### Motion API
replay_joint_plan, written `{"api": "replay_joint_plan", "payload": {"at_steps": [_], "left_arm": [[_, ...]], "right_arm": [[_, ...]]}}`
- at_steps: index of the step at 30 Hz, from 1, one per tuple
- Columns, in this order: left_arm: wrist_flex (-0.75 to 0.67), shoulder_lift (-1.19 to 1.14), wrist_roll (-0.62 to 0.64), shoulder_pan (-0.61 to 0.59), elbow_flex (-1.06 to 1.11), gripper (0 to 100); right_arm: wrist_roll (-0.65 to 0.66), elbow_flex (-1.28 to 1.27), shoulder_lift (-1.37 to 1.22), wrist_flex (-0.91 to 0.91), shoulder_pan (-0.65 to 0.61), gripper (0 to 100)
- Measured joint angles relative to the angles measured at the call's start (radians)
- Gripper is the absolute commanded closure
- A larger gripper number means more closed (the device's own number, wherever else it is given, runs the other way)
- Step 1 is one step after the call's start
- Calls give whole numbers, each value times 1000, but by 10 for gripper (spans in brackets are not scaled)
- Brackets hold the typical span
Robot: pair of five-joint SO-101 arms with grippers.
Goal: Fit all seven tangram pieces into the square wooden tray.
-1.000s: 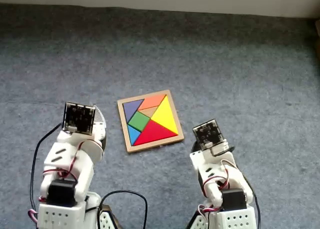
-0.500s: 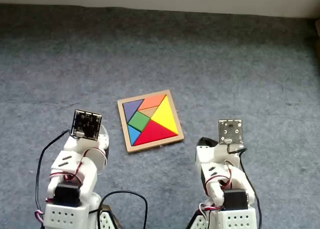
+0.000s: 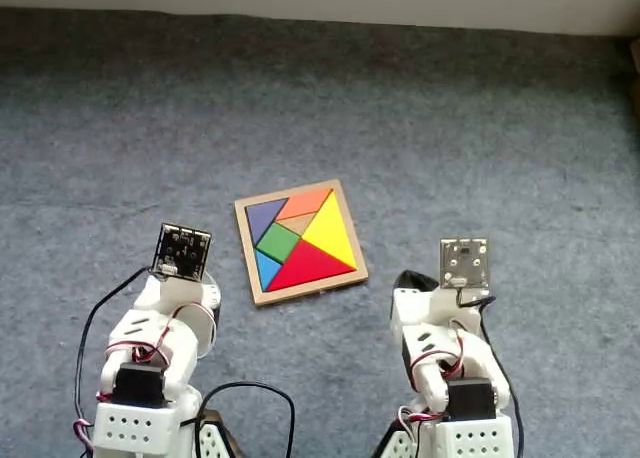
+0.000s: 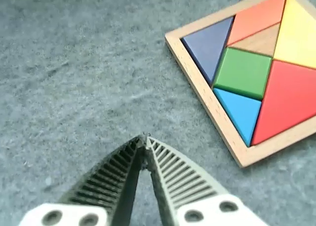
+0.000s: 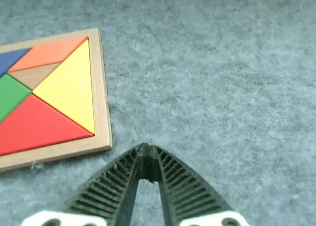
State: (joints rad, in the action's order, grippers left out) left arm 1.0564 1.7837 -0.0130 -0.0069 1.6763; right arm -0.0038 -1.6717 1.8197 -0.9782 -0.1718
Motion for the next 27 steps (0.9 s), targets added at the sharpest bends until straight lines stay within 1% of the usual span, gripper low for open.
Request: {"api": "replay_joint_plan", "payload": {"at_steps": [6,11,27], "left_arm": [[149,0,0,0,0,993],[238,0,0,0,0,993],[252,0,0,0,0,993]], "right_arm": [[0,0,0,-167,0,992],[0,0,0,-247,0,992],[0,0,0,-265,0,992]]}}
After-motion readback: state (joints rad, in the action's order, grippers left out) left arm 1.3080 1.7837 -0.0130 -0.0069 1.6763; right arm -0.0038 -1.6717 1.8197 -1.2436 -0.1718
